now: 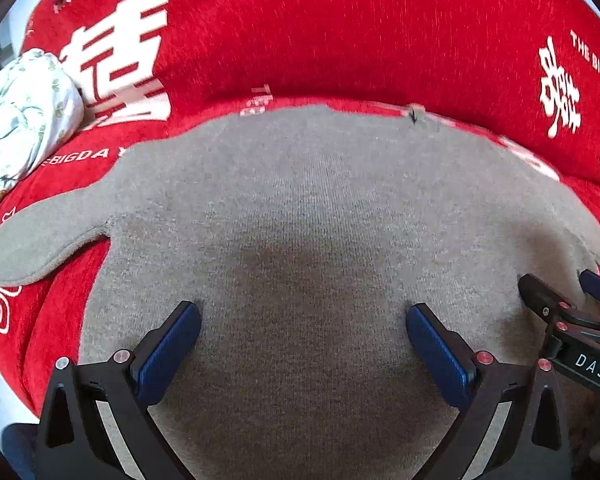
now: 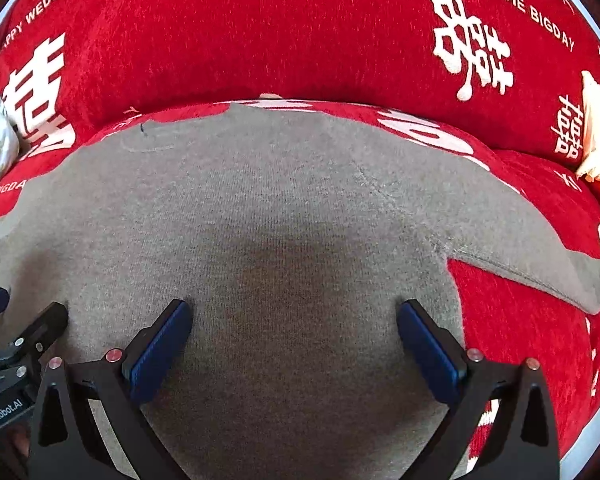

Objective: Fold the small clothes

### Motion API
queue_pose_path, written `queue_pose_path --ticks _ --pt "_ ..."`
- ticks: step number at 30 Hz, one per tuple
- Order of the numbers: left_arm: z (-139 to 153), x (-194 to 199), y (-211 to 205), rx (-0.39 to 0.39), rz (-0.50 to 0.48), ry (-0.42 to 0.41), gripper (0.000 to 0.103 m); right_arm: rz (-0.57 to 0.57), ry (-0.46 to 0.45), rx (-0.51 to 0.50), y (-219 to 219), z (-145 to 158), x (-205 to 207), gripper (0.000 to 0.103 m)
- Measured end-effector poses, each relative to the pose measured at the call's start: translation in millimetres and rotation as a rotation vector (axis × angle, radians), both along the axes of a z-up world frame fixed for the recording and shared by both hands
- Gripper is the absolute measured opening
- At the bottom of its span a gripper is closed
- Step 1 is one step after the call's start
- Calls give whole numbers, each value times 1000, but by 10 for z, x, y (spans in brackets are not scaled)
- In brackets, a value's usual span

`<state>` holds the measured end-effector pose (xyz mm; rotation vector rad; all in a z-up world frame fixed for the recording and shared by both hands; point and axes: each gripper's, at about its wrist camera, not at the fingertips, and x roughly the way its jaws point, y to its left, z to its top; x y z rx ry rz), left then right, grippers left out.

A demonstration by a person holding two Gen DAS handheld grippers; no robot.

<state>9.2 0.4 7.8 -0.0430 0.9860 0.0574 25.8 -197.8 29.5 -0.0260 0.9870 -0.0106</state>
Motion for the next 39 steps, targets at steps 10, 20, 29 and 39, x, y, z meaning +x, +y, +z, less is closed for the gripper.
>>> queue_pose_path --ticks 10,20,29,39 --pt "155 189 -130 -34 2 107 103 44 44 32 -98 90 43 103" --pt "390 357 -702 -14 -55 95 103 -22 -29 18 -613 300 0 103" --pt "510 424 -1440 11 -166 83 103 -160 -38 17 -1468 421 -45 103" --pt "608 482 -2080 31 -244 63 103 -265 -46 -6 -2152 416 -187 103"
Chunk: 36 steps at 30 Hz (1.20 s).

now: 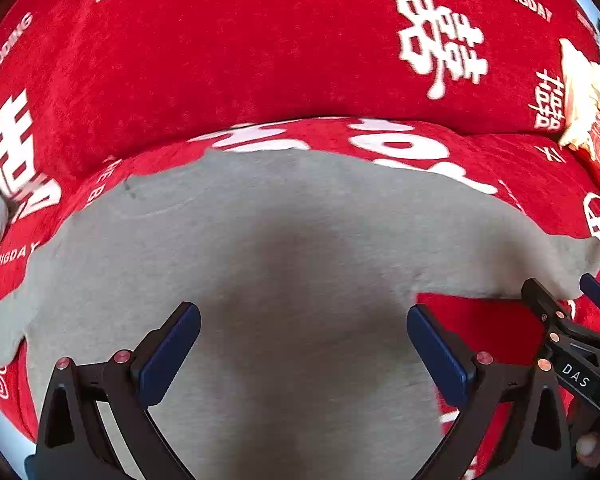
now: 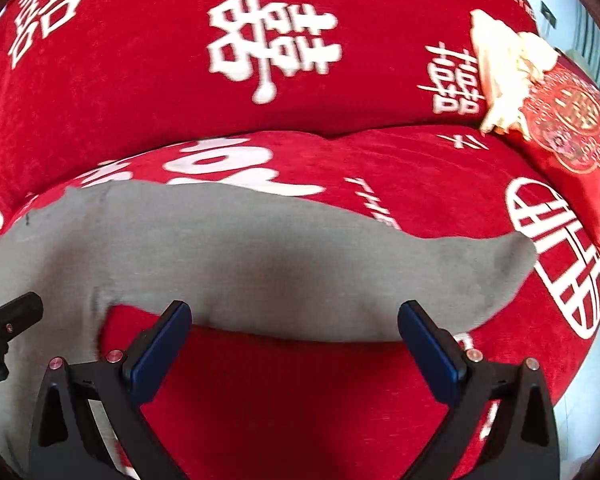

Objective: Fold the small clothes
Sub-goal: 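Move the right gripper to the sweater sleeve cuff and grasp it, then lift the held sleeve and carry it across the sweater body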

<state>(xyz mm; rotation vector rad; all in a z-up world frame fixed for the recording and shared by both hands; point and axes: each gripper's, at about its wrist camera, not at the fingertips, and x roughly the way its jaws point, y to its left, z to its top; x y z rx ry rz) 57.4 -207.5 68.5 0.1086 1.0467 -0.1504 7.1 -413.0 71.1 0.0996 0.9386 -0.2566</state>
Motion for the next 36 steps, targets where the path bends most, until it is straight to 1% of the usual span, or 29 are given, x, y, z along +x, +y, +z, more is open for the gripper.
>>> queue_pose_path --ticks 8,14,18,21,24,26,28,29,30,31,32,33,34,36 --pt "4 3 -448 20 -61 -13 103 -75 6 3 -412 -82 -83 103" --pt "-42 47 -734 29 -95 -7 103 -120 5 -26 -756 -119 -152 103" --pt "-93 83 -900 47 -121 0 103 -169 -2 -53 -1135 -162 -215 103" --pt "-115 110 -977 55 -128 -7 103 -225 -26 -70 -1552 -176 -283 103" --pt "-154 163 -1017 49 -121 1 103 -244 -54 -76 -1878 -204 -318 101" --pt "-181 193 -1044 50 -115 5 103 -243 -64 -71 -2041 -242 -302 93" --pt "-211 221 -1072 53 -111 8 103 -230 -88 -46 -2148 -287 -269 80" --pt "-232 237 -1092 56 -110 9 103 -220 -97 -30 -2182 -315 -253 75" --pt "-246 247 -1104 59 -110 10 103 -198 -103 -5 -2210 -363 -215 63" --pt "-268 259 -1119 64 -111 11 103 -181 -101 0 -2207 -408 -177 54" --pt "-287 269 -1129 69 -110 13 103 -171 -107 -34 -2170 -419 -153 50" --pt "-312 280 -1138 74 -110 17 103 -143 -97 -59 -2126 -432 -111 28" --pt "-328 285 -1141 77 -108 20 103 -116 -96 -41 -2106 -428 -95 10" --pt "-348 294 -1133 77 -104 24 103 -114 -124 29 -2128 -386 -131 10"
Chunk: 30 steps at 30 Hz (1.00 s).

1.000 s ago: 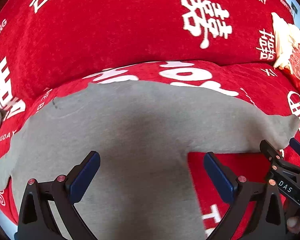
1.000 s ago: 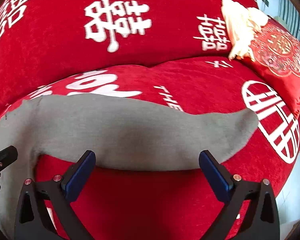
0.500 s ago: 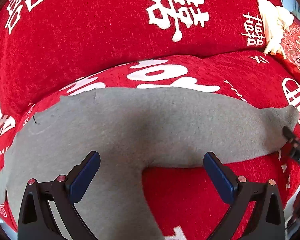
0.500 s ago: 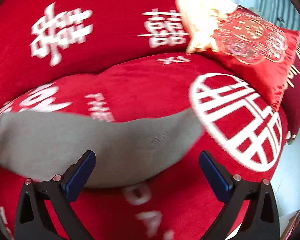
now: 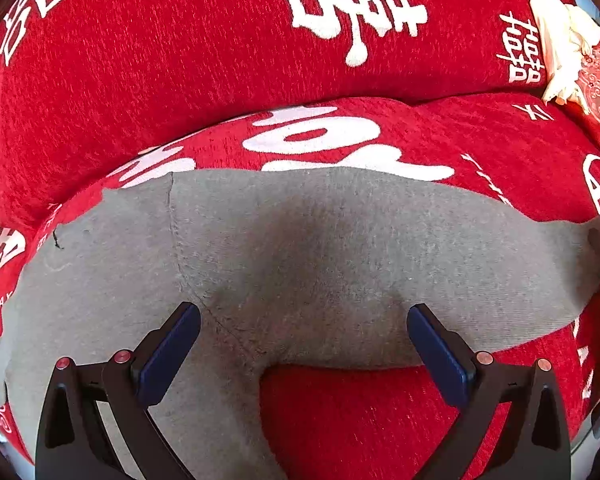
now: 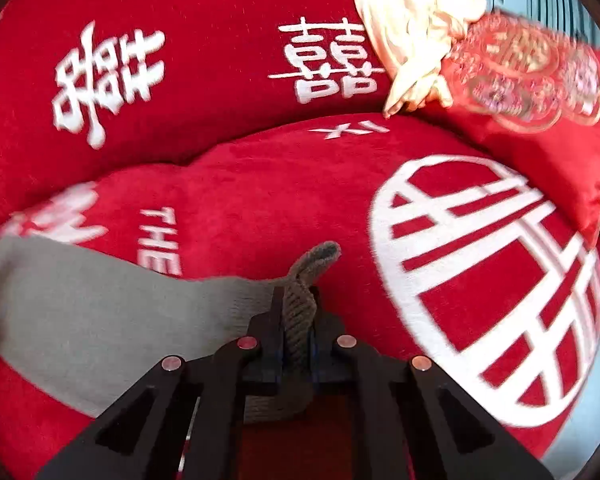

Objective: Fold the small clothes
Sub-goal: 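Lift the held sleeve and carry it across the sweater body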

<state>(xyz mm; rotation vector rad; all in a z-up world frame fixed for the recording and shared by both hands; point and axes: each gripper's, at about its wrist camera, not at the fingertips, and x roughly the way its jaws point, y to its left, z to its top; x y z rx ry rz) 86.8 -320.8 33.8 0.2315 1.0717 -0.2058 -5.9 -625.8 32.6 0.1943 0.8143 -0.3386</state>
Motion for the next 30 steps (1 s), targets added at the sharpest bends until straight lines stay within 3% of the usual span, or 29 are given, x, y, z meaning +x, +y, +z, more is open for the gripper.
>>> queue_pose_path --ticks 6,10,15,20,30 --pt "1 34 59 -5 26 2 103 -55 -109 116 -101 184 -232 10" --pt "-123 19 -3 53 -2 48 103 -63 -164 204 -74 355 -324 10" --pt "53 -97 140 8 -24 29 103 -46 -215 283 63 622 -368 10" --pt "216 -238 568 -42 19 -2 103 -35 -218 254 279 862 -327 10" --pt "56 -440 1627 -71 169 40 103 29 -202 308 985 1075 -143 10"
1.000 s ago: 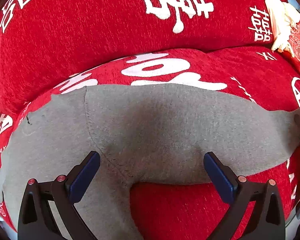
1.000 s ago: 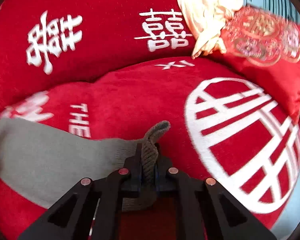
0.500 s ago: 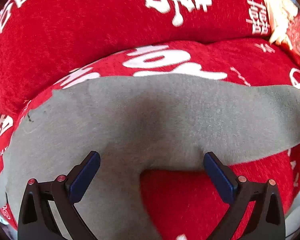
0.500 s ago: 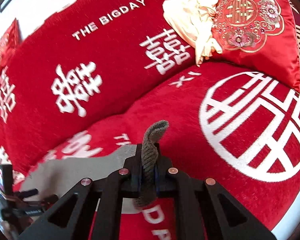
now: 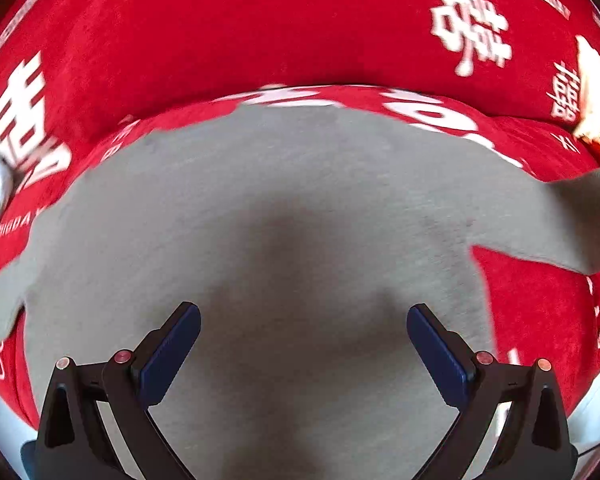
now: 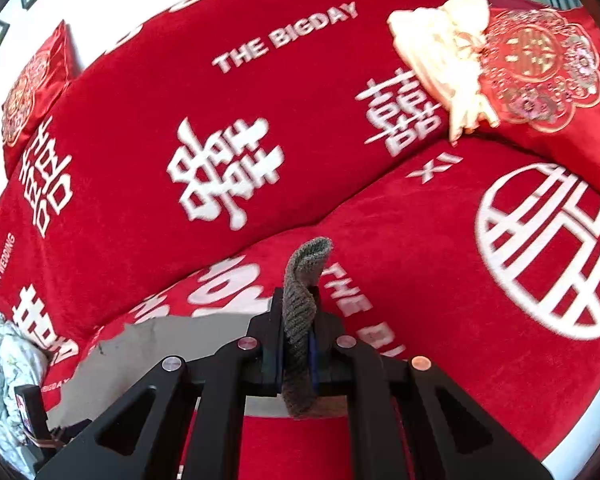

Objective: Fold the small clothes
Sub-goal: 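Lift the held sleeve and carry it across the sweater body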

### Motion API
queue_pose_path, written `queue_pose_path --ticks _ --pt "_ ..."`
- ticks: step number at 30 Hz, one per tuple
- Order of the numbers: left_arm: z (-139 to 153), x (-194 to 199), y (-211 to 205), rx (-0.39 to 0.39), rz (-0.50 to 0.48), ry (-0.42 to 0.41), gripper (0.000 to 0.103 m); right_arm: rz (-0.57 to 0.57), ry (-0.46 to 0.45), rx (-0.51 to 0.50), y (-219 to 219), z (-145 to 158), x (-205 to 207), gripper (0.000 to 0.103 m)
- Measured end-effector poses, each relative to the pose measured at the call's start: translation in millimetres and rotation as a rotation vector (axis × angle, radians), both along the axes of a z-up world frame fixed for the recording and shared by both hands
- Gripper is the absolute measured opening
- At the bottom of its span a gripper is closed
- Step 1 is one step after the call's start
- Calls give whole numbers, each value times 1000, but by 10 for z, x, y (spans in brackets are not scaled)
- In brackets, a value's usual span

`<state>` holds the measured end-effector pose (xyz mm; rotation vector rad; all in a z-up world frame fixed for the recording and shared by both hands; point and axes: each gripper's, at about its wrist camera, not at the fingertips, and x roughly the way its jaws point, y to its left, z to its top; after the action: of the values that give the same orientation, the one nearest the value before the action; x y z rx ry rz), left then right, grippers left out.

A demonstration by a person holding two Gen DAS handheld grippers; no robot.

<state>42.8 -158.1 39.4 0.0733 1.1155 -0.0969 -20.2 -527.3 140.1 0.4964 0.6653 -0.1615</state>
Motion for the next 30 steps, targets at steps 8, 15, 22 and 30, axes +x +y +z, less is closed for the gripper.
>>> queue_pose_path --ticks 8,15,22,30 --pt "81 -148 591 -43 54 -28 103 58 -4 34 738 166 140 9" --pt "41 -227 1001 -75 81 -27 103 101 -7 -4 1340 361 267 9" --pt "-7 -235 1404 -93 124 -29 103 126 4 -5 1805 395 424 9" --pt "-21 -218 1918 -115 203 -29 103 188 2 24 2405 445 658 9"
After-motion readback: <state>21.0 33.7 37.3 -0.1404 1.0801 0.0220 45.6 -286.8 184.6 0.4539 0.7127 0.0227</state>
